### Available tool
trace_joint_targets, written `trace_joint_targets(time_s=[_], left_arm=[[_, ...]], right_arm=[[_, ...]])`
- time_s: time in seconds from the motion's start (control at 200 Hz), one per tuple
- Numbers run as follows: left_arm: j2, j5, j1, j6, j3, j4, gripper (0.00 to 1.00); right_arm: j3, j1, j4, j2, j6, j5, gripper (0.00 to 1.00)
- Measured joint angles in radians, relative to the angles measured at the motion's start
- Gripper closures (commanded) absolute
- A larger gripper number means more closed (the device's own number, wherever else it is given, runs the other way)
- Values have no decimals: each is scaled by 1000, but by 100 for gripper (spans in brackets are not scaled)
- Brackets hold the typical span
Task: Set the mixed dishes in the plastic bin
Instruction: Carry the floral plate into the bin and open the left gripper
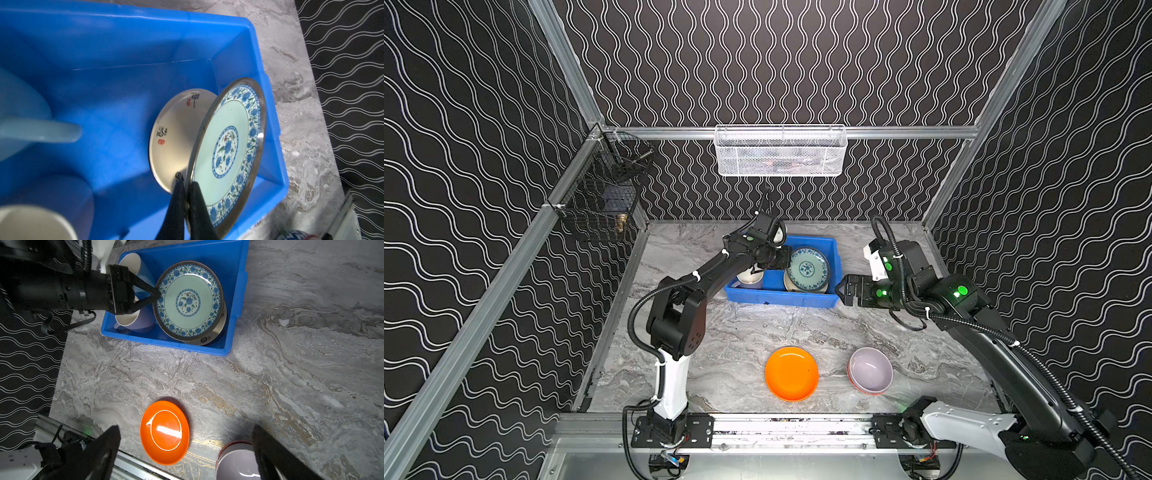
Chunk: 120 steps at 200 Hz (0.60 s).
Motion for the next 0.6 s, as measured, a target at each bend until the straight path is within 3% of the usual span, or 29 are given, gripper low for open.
trace_joint_targets(time_s=[0.31, 0.601], left_arm=[[74, 16, 15, 7, 19, 1, 98], [105, 32, 29, 28, 13, 16, 75]], right_arm=[[15, -3, -11, 24, 19, 22, 1], [38, -3, -14, 51, 25, 25, 1]])
